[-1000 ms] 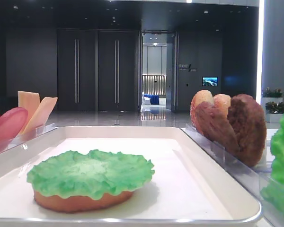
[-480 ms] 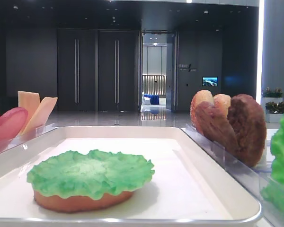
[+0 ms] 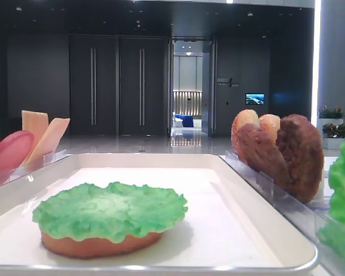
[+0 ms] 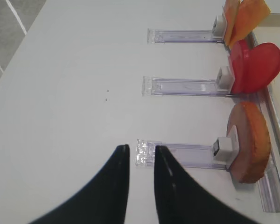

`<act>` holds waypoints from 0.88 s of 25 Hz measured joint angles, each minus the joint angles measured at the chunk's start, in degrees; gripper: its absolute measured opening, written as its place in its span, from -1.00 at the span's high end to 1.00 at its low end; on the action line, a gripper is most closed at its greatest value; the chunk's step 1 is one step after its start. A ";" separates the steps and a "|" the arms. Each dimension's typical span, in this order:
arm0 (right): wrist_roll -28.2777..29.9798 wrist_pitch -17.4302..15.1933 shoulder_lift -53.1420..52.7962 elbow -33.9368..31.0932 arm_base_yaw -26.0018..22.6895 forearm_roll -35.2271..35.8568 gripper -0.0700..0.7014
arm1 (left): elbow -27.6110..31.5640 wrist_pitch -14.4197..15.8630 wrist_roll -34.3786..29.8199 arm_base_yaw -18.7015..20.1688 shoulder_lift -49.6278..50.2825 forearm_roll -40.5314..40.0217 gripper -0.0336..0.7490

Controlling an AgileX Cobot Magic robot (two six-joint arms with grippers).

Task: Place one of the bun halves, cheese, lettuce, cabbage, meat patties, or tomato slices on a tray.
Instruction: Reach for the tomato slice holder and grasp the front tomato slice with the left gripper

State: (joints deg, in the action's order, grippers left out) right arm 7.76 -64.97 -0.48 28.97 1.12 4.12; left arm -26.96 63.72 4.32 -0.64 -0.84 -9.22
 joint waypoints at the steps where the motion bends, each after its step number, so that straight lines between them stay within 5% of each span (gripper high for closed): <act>1: 0.00 0.00 0.00 0.00 0.00 0.00 0.21 | 0.00 0.00 0.00 0.06 0.00 0.00 0.56; 22: 0.00 0.00 0.00 0.00 0.00 0.00 0.21 | 0.00 0.00 0.00 0.14 0.00 1.48 0.56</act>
State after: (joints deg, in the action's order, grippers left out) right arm 7.76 -64.97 -0.48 28.97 1.12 4.12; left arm -26.96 63.72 4.32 -0.50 -0.84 -7.74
